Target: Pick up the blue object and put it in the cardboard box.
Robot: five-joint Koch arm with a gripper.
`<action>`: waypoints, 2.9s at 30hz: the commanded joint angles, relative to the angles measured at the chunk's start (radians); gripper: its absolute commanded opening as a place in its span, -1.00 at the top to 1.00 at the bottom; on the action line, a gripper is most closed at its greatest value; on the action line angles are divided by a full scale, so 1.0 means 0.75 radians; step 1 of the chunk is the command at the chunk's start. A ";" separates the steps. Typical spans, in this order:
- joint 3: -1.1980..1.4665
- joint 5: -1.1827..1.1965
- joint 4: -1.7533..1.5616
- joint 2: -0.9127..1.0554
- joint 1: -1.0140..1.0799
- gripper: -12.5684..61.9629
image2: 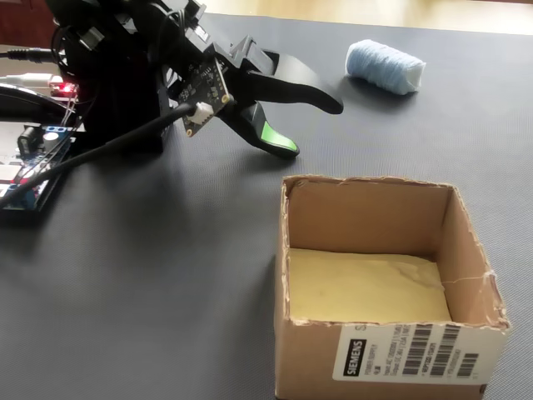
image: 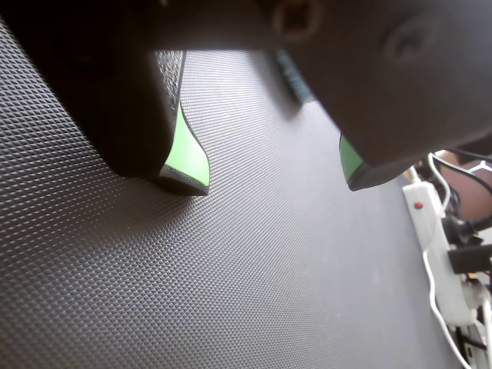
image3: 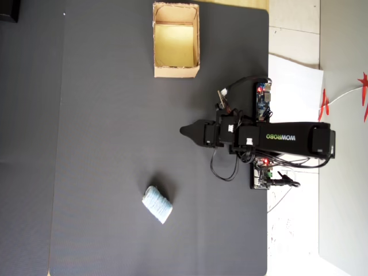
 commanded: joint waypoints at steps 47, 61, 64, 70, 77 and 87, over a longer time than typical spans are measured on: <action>0.051 0.319 0.018 0.119 -0.558 -0.25; 0.014 0.331 -0.039 0.117 -0.851 -0.24; -0.033 0.331 -0.002 0.117 -0.851 -0.24; -0.256 0.319 0.227 0.094 -0.845 -0.24; -0.562 0.309 0.364 -0.067 -0.843 -0.24; -1.074 0.247 0.550 -0.505 -0.841 -0.24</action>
